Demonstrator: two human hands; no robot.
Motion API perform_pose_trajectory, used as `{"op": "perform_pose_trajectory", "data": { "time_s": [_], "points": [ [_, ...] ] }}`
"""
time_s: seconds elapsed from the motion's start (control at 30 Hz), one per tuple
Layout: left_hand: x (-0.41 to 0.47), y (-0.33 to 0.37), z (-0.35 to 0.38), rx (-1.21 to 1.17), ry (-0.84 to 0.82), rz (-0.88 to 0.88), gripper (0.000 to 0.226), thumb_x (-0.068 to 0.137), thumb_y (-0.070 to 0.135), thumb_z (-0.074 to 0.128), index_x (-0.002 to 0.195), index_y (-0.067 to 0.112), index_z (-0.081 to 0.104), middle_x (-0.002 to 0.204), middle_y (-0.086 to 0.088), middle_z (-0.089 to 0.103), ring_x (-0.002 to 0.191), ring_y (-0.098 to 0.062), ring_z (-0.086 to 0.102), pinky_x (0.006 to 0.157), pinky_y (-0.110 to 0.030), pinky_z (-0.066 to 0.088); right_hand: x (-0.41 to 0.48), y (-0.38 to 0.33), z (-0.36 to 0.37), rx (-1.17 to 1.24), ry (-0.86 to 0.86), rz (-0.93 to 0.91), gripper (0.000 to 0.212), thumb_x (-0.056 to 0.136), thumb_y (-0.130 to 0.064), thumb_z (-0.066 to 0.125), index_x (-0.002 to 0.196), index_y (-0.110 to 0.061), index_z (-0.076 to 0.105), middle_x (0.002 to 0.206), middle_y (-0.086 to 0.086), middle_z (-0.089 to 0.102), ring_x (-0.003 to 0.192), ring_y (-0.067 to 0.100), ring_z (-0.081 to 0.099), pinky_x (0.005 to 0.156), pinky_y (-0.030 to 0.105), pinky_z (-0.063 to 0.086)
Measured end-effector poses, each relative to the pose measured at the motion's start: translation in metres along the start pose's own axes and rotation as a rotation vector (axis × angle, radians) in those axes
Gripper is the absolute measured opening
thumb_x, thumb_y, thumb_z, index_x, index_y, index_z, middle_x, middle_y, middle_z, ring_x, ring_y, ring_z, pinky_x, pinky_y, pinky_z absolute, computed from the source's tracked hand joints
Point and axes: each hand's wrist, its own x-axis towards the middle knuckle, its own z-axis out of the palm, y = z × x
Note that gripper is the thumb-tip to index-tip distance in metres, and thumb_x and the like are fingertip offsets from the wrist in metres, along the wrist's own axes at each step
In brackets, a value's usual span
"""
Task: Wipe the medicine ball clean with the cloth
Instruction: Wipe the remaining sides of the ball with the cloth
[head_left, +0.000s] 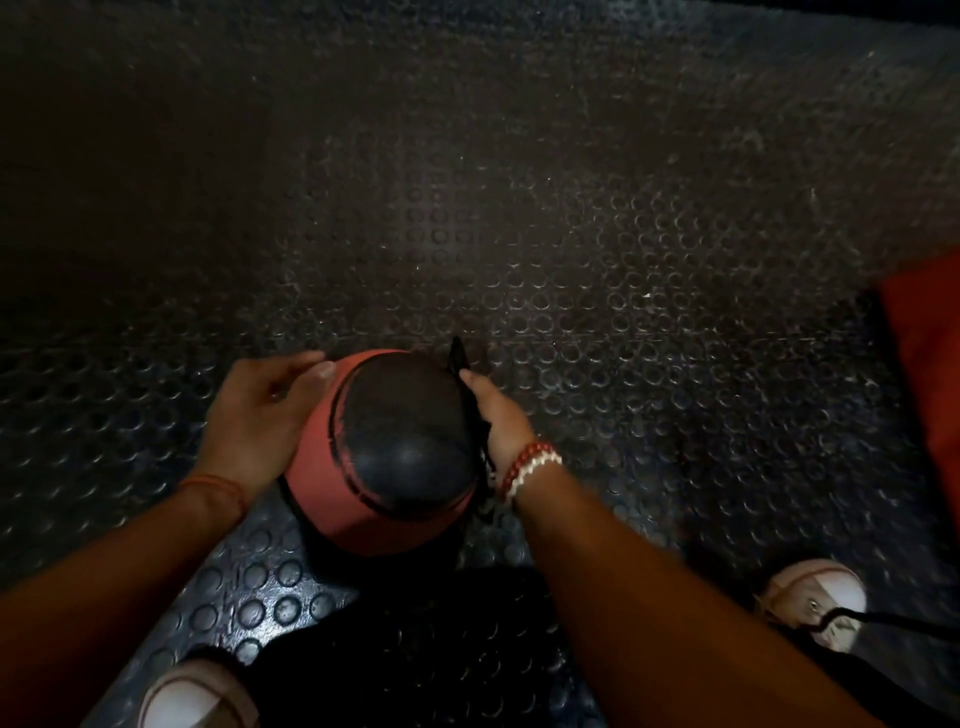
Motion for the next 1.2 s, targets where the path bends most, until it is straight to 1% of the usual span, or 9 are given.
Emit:
{"op": "perform_pose_trajectory", "data": {
  "time_s": [0.13,0.27,0.37,0.47,0.67,0.77,0.9,1.1,1.2],
  "points": [
    [-0.020,-0.015,-0.013,0.012,0.102,-0.073,0.028,0.098,0.041,0.052,0.106,0.024,0.072,0.103,0.004,0.072,0.100,-0.012,0.065,0.092,-0.028,0.046,-0.008,0.052,0.019,0.008,0.174,-0.109,0.066,0.079,-0.059,0.053,0.119,-0.007,0.064,0.116,0.012,0.068,0.109,0.028,0.064,0.098,0.044,0.050],
    [-0.033,-0.024,-0.009,-0.074,0.066,-0.163,0.075,0.070,0.080,0.051,0.128,0.034,0.059,0.130,0.004,0.060,0.121,-0.017,0.055,0.111,-0.042,0.038,-0.054,0.065,0.047,-0.359,0.362,-0.417,0.063,0.084,-0.058,0.042,0.135,-0.023,0.053,0.140,0.004,0.049,0.130,0.020,0.045,0.112,0.034,0.032],
    [-0.030,-0.023,-0.011,-0.054,0.084,-0.178,0.080,0.062,0.076,0.050,0.129,0.032,0.060,0.128,0.002,0.061,0.119,-0.018,0.056,0.110,-0.044,0.040,-0.077,0.054,0.066,-0.807,0.260,-0.716,0.068,0.080,-0.064,0.029,0.139,-0.035,0.047,0.151,-0.004,0.036,0.140,0.018,0.029,0.117,0.040,0.024],
    [-0.029,-0.022,-0.013,-0.106,0.089,-0.163,0.076,0.062,0.073,0.052,0.123,0.030,0.064,0.124,0.003,0.064,0.118,-0.017,0.058,0.109,-0.043,0.041,-0.058,0.022,0.069,-0.950,0.087,-0.648,0.046,0.093,-0.052,0.040,0.133,-0.035,0.053,0.142,-0.004,0.045,0.132,0.021,0.040,0.112,0.040,0.031],
    [-0.027,-0.024,-0.015,-0.225,0.107,-0.206,0.057,0.065,0.072,0.061,0.109,0.038,0.069,0.112,0.010,0.070,0.108,-0.014,0.063,0.105,-0.044,0.046,0.000,0.012,0.049,-0.207,-0.010,-0.033,0.029,0.093,-0.031,0.057,0.103,-0.007,0.070,0.101,0.011,0.072,0.096,0.025,0.066,0.090,0.035,0.053],
    [-0.024,-0.024,-0.015,-0.265,0.108,-0.199,0.028,0.076,0.058,0.067,0.097,0.039,0.071,0.108,0.012,0.070,0.107,-0.013,0.064,0.101,-0.036,0.046,-0.010,0.042,0.037,0.159,0.062,0.046,0.028,0.097,-0.027,0.052,0.086,-0.008,0.069,0.068,0.004,0.072,0.078,0.020,0.071,0.065,0.023,0.054],
    [-0.017,-0.022,-0.015,-0.277,0.101,-0.213,0.027,0.079,0.053,0.068,0.099,0.035,0.073,0.106,0.014,0.071,0.101,-0.008,0.064,0.095,-0.032,0.047,-0.037,0.096,0.045,0.342,0.142,-0.127,0.044,0.084,-0.046,0.056,0.113,-0.015,0.069,0.116,0.011,0.069,0.109,0.023,0.064,0.096,0.041,0.051],
    [-0.015,-0.024,-0.017,-0.245,0.077,-0.190,0.027,0.081,0.050,0.067,0.101,0.033,0.071,0.107,0.010,0.070,0.101,-0.008,0.063,0.086,-0.021,0.042,-0.072,0.089,0.056,-0.492,0.219,-0.663,0.072,0.079,-0.063,0.029,0.146,-0.037,0.035,0.153,-0.016,0.023,0.142,0.002,0.020,0.118,0.029,0.021],
    [-0.018,-0.023,-0.018,-0.259,0.089,-0.198,0.023,0.075,0.058,0.067,0.091,0.043,0.073,0.106,0.013,0.070,0.101,-0.007,0.063,0.094,-0.028,0.044,-0.055,0.054,0.054,-0.759,0.137,-0.693,0.060,0.086,-0.058,0.033,0.142,-0.038,0.042,0.151,-0.010,0.033,0.139,0.011,0.030,0.115,0.034,0.027]
  ]
}}
